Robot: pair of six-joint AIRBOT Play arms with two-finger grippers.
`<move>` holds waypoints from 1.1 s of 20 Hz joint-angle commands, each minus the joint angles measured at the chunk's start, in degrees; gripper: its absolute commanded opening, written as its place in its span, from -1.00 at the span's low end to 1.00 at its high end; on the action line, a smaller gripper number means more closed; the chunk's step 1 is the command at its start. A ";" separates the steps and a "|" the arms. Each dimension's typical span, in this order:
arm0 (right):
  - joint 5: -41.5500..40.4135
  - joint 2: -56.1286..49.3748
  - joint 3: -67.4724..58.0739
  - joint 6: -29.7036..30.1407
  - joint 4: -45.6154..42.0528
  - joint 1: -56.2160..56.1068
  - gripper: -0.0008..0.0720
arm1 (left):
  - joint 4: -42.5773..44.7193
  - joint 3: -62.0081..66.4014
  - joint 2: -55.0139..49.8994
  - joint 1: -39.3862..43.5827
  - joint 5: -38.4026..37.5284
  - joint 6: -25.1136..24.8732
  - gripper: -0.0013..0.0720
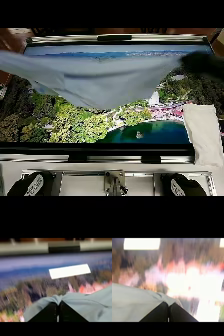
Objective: Fold the shirts.
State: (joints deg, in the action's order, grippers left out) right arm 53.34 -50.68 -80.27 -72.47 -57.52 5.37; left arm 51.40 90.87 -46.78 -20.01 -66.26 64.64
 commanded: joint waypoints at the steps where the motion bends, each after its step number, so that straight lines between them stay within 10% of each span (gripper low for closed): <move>1: -18.97 15.43 -8.00 1.27 -0.02 -0.07 -0.80 | 0.00 14.14 9.33 -0.09 14.60 -0.96 -0.88; 11: 7.58 23.06 -8.81 -12.85 -26.69 -0.07 -0.80 | 11.19 12.94 16.65 -0.09 -2.97 3.10 -0.88; 16: 22.14 9.75 -8.70 -12.52 -27.28 -0.09 -0.80 | 11.17 -2.34 15.39 -0.09 -5.38 2.43 -0.88; 22: 19.80 -15.32 -0.39 -12.17 -26.91 -2.23 -0.80 | 6.36 -22.21 -2.03 2.58 -2.99 -1.62 -0.88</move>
State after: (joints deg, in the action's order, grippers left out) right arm 73.54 -54.74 -84.05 -84.68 -84.03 4.49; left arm 60.49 76.51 -40.82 -19.07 -70.85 64.58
